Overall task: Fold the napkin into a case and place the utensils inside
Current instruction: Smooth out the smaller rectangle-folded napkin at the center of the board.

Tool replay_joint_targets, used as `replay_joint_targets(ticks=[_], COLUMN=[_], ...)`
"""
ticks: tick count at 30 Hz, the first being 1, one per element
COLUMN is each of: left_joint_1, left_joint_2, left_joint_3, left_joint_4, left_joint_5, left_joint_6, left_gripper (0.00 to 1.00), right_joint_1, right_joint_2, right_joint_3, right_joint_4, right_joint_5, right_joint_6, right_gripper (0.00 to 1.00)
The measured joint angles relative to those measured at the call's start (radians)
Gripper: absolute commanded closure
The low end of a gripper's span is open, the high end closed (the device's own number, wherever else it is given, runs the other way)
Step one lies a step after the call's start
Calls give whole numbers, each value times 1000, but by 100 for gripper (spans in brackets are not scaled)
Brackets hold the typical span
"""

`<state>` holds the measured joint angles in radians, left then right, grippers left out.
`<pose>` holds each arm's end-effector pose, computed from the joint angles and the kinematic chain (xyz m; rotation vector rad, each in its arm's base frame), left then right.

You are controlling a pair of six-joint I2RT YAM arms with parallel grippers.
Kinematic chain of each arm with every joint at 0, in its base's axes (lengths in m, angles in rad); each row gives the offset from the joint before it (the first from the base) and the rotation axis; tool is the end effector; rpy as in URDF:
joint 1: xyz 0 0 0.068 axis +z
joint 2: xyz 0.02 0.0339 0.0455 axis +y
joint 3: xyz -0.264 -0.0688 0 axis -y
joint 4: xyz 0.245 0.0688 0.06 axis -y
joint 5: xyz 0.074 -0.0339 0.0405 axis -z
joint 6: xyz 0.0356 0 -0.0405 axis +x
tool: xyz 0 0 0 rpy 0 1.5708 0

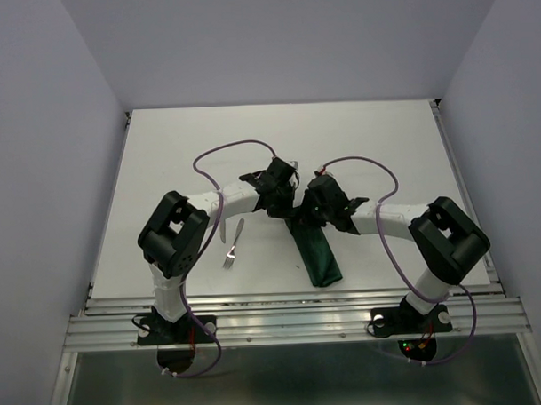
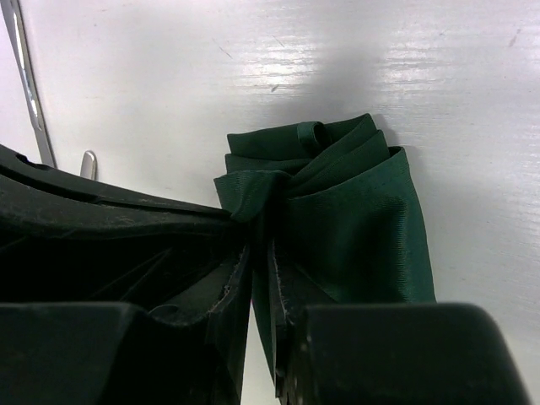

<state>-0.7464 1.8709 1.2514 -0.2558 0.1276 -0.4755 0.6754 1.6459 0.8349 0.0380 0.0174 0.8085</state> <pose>0.2923 -0.2766 0.1884 0.4048 2.5307 -0.6669 0.2583 0.2062 0.1639 0.1723 2.4501 0.6838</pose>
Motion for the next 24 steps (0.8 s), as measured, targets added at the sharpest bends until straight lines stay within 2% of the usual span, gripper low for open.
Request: replay_joint_targets(ticks=[24], left_joint_1=[0], left_joint_2=[0], left_joint_3=[7], left_joint_4=[4], left_joint_5=[8], left_joint_6=[-4], left_gripper=[100], right_joint_1=[0], right_joint_2=[59], right_joint_3=[-1], right_joint_4=[52], right_joint_5=[-2], right_joint_6=[4], right_gripper=[88])
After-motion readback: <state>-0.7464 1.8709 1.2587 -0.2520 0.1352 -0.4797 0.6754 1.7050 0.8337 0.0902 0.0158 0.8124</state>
